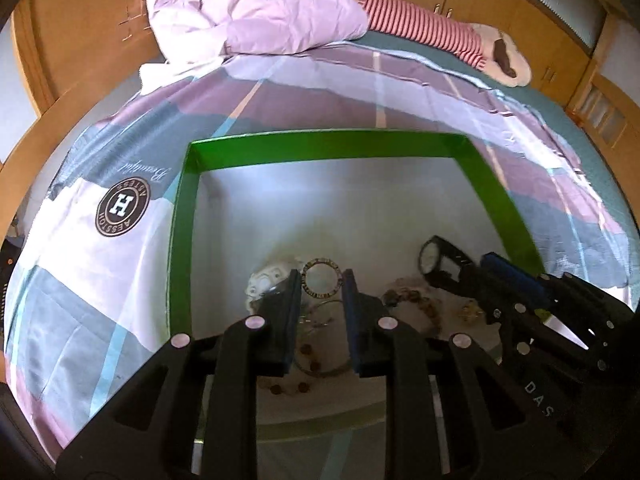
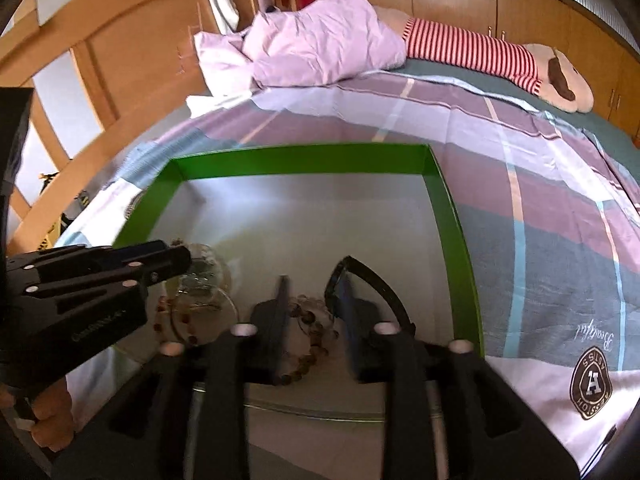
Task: Organize jewelry
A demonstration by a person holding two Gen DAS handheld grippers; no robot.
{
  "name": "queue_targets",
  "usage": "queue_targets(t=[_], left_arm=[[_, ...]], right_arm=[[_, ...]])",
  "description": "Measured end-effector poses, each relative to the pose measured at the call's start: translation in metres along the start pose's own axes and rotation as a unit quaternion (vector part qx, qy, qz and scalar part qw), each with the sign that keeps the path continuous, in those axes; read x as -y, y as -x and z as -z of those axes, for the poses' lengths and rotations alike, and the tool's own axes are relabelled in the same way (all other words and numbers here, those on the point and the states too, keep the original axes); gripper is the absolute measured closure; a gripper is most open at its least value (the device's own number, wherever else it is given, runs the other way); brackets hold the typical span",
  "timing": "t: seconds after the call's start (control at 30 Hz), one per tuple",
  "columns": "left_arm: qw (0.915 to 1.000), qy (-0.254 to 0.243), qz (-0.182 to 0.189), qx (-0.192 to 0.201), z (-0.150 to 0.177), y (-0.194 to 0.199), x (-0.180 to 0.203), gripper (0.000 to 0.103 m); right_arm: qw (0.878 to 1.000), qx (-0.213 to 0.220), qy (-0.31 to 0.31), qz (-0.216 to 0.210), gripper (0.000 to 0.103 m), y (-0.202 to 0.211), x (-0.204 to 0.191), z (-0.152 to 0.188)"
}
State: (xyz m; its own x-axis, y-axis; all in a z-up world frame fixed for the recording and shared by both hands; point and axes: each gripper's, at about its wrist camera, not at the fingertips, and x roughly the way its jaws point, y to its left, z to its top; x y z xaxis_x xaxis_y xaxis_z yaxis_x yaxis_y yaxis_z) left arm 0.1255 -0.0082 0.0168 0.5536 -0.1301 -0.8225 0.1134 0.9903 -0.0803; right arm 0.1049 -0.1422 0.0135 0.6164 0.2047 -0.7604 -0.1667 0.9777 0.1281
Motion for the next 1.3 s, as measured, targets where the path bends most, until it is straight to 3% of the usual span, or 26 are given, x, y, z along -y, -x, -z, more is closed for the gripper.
queue_targets(t=[0.07,0.13,0.2,0.27,0.37,0.53,0.63,0.8,0.97,1.3], left_arm=[[0.9999,0.003,-0.014,0.004,0.001,0.0,-0.002,0.055],[0.9997,0.005,-0.019,0.013,0.001,0.004,-0.003,0.045],[0.9993,0.01,-0.026,0.026,0.002,0.01,-0.005,0.037],[0.9989,0.017,-0.029,0.034,0.002,0.014,-0.008,0.029],[0.9987,0.026,-0.026,0.034,0.002,0.018,-0.011,0.022],[0.9992,0.019,-0.024,0.027,0.004,0.019,-0.009,0.02],[0.999,0.018,-0.03,0.026,0.005,0.019,-0.01,0.018],[0.9989,0.037,-0.019,0.023,0.004,0.02,-0.016,0.012],[0.9986,0.037,-0.033,0.021,0.004,0.019,-0.016,0.006],[0.9985,0.041,-0.032,0.015,0.004,0.016,-0.018,0.005]], right_arm=[[1.0,0.006,-0.006,0.006,0.047,0.002,0.0,0.0],[1.0,0.014,-0.007,0.014,0.039,0.008,0.0,0.0],[0.999,0.024,-0.01,0.027,0.033,0.016,0.001,-0.002],[0.999,0.027,-0.014,0.037,0.017,0.023,0.004,-0.004],[0.998,0.029,-0.021,0.044,0.013,0.031,0.008,-0.006],[0.998,0.027,-0.021,0.054,0.013,0.033,0.009,-0.007],[0.998,0.029,-0.023,0.057,0.004,0.033,0.009,-0.006],[0.997,0.035,-0.032,0.067,0.003,0.033,0.012,-0.006],[0.997,0.029,-0.034,0.068,0.003,0.032,0.014,-0.006],[0.997,0.024,-0.034,0.069,0.003,0.03,0.015,-0.006]])
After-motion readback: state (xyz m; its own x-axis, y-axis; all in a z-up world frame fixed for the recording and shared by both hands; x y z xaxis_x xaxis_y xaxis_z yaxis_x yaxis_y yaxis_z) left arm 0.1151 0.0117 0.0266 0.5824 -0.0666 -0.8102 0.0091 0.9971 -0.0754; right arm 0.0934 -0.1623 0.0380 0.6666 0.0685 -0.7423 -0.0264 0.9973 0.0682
